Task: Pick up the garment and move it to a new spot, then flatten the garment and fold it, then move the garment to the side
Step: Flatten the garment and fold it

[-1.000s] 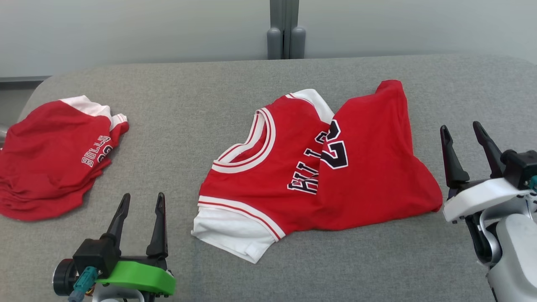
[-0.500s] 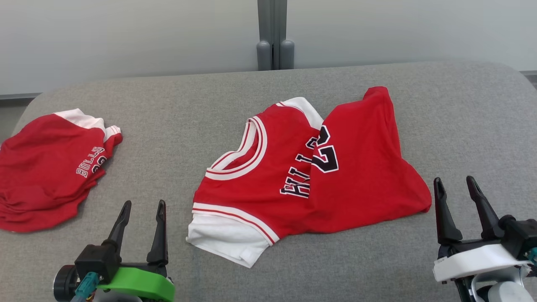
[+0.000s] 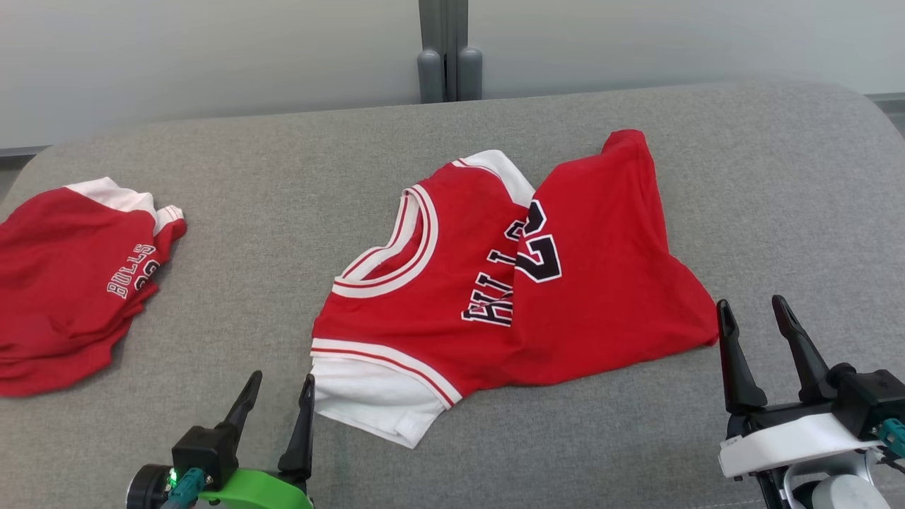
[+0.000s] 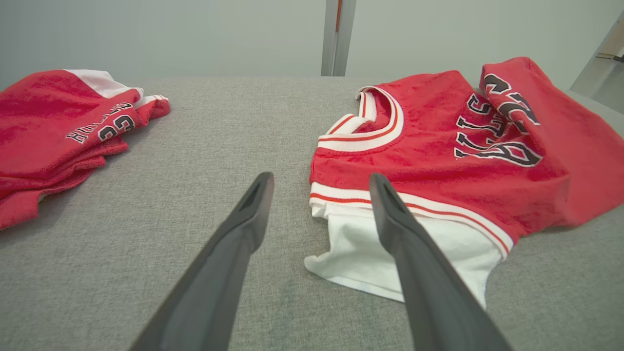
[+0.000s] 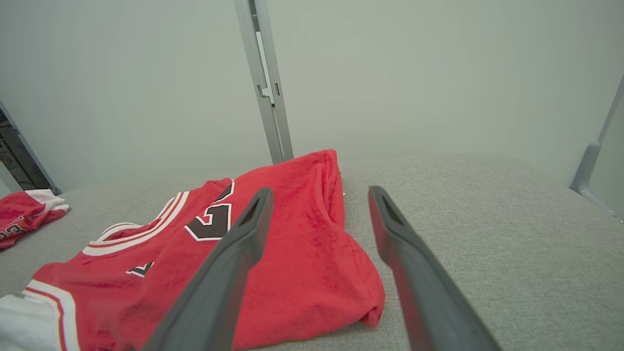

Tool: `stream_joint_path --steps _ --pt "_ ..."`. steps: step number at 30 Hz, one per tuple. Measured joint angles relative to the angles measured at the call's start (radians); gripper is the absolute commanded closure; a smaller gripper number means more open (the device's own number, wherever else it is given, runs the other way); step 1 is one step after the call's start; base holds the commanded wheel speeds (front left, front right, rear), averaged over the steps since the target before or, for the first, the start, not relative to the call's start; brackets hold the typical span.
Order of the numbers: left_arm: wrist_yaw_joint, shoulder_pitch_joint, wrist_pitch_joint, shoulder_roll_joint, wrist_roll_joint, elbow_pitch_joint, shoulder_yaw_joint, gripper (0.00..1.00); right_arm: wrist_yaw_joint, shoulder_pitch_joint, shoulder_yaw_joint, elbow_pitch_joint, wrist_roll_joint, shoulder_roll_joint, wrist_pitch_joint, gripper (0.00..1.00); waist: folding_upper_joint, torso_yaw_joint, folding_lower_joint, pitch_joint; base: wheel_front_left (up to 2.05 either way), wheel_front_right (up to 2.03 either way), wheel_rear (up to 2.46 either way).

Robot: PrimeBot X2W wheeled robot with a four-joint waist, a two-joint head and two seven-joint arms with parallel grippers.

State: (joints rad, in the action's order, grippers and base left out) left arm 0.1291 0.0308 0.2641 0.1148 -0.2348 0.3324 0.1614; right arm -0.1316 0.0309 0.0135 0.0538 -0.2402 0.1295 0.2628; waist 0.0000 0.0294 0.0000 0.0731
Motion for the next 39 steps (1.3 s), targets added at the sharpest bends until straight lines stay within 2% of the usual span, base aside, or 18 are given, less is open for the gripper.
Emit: stream_joint_path --steps 9,18,19,20,21,22,30,34,39 --pt "0.000 0.043 0.000 0.015 -0.034 0.114 0.064 0.00 0.000 -0.019 0.003 0.004 0.008 0.002 0.000 0.00 0.0000 -0.020 0.0000 0.045 0.00 0.00 0.00" --pt "0.000 0.137 0.000 0.029 -0.104 0.299 0.129 0.00 0.000 -0.047 0.001 0.016 0.008 0.006 0.000 0.00 0.0000 -0.037 0.0000 0.085 0.00 0.00 0.00" --pt "0.000 0.145 0.000 0.029 -0.123 0.312 0.141 0.16 0.000 -0.048 0.001 0.018 0.008 0.006 0.000 0.00 0.0000 -0.037 0.0000 0.087 0.00 0.00 0.00" --pt "0.000 0.152 0.000 0.030 -0.132 0.320 0.151 0.60 0.000 -0.049 0.002 0.020 0.009 0.006 0.000 0.00 0.0000 -0.036 0.0000 0.086 0.00 0.00 0.00" --pt "0.000 0.159 0.001 0.032 -0.140 0.324 0.160 0.87 0.000 -0.049 0.004 0.021 0.010 0.006 0.000 0.00 0.0000 -0.034 0.0000 0.086 0.00 0.00 0.00" --pt "0.000 0.163 0.001 0.033 -0.146 0.327 0.164 1.00 0.000 -0.049 0.007 0.023 0.010 0.006 0.000 0.00 0.0000 -0.032 0.0000 0.084 0.00 0.00 0.00" --pt "0.001 0.156 0.000 0.050 -0.177 0.283 0.164 1.00 0.000 -0.037 0.016 0.049 0.009 0.000 0.000 0.00 0.0000 0.004 0.0000 0.056 0.00 0.00 0.00" --pt "0.002 0.104 0.000 0.054 -0.183 0.219 0.135 1.00 0.000 -0.031 0.023 0.054 0.008 -0.003 0.000 0.00 0.0000 0.028 0.0000 0.037 0.00 0.00 0.00" --pt "-0.005 0.036 -0.019 0.066 -0.182 0.181 0.151 1.00 0.000 -0.018 0.029 0.066 0.008 -0.006 0.000 0.00 0.0000 0.057 0.0000 0.019 0.00 0.00 0.00"
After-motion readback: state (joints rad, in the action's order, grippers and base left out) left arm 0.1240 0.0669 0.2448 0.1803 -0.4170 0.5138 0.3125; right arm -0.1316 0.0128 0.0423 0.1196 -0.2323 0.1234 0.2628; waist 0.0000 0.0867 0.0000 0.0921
